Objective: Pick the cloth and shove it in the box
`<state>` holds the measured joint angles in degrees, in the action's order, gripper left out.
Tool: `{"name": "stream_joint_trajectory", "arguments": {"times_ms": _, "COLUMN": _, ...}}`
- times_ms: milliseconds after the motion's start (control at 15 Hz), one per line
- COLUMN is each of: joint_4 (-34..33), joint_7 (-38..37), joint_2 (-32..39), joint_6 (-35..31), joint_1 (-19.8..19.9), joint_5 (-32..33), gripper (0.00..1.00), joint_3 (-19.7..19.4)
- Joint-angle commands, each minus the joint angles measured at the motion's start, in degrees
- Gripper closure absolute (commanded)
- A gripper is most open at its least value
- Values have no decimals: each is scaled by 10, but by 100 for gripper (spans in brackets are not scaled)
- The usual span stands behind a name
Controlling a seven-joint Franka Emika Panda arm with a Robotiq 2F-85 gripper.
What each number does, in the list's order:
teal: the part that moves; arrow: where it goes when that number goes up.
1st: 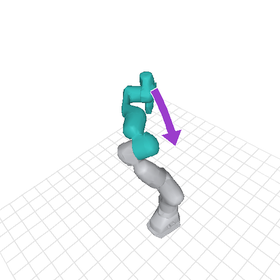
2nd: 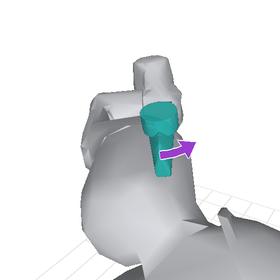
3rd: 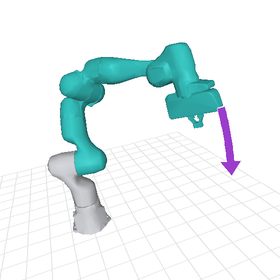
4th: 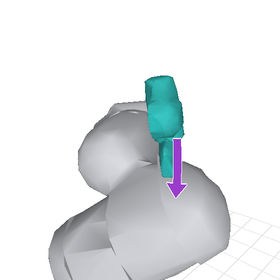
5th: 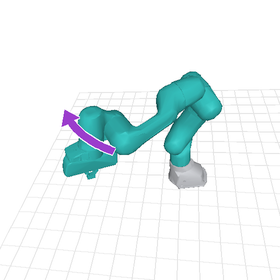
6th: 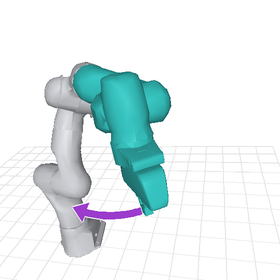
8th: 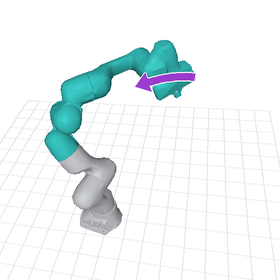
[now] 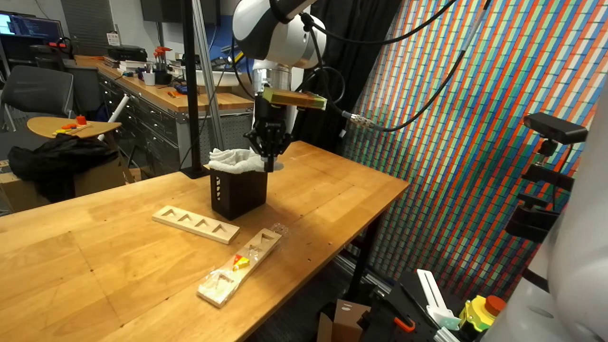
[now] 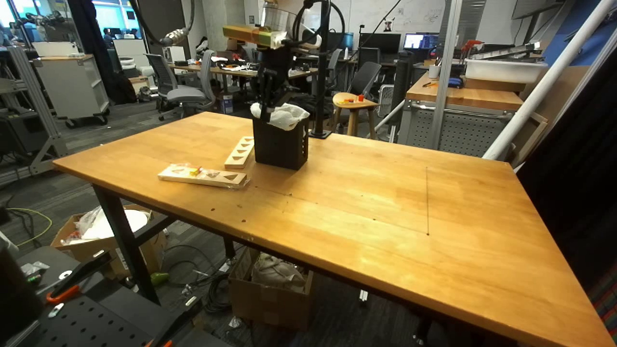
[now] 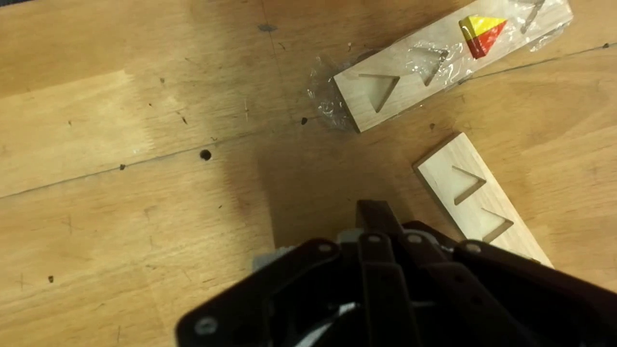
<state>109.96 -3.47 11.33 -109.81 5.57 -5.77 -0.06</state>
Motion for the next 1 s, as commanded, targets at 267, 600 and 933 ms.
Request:
{"name": "stream_joint_trajectory", "arguments": {"times_ms": 267, "joint_4": 68, "joint_7": -9, "joint_2": -32, "joint_6": -51, "joint_1": -15, "joint_5": -20, "gripper": 99, "joint_3": -7}}
{"name": "stream_joint_trajectory", "arguments": {"times_ms": 600, "joint_4": 56, "joint_7": -5, "joint_2": -24, "joint_6": -67, "joint_1": -17, "joint_5": 2, "gripper": 99, "joint_3": -10}}
{"name": "stream_joint_trajectory", "arguments": {"times_ms": 933, "joint_4": 28, "joint_7": -5, "joint_2": -16, "joint_6": -70, "joint_1": -18, "joint_5": 31, "gripper": 99, "joint_3": -12}}
